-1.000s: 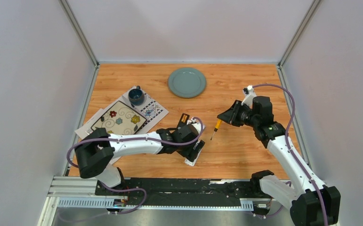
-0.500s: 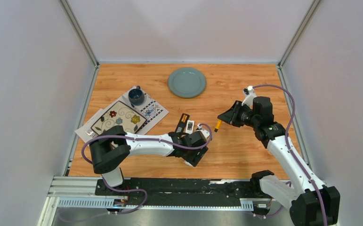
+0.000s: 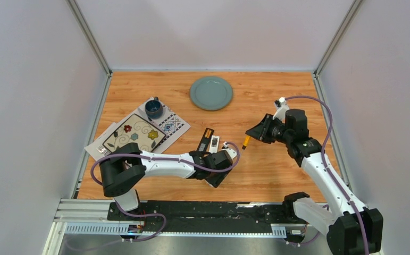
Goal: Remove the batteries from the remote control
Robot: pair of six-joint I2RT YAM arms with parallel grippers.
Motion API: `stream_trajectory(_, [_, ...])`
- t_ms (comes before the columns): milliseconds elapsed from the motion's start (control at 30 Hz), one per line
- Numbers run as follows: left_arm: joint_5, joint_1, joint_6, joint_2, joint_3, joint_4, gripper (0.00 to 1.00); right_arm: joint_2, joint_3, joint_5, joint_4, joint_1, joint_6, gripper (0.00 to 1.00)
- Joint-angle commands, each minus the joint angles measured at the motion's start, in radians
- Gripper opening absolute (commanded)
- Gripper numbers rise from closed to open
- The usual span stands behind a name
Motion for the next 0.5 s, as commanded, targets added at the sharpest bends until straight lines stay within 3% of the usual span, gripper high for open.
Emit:
stream_trajectory(0, [0.033,-0.004,0.101,-0.038,-0.009,-0.001,0.47,0.008,-0.016,-0.028,0.071,-0.020,0.003,0.00])
stream_trajectory(267, [0.130,-0.004,0.244,-0.008,0.149,0.031,0.47,0.000,-0.097,-0.073,0.128,-0.096,0.047,0.00])
stream_trajectory(467, [0.155,-0.004,0.267,0.064,0.194,0.005,0.49,-0.008,-0.128,-0.085,0.129,-0.142,0.038,0.00])
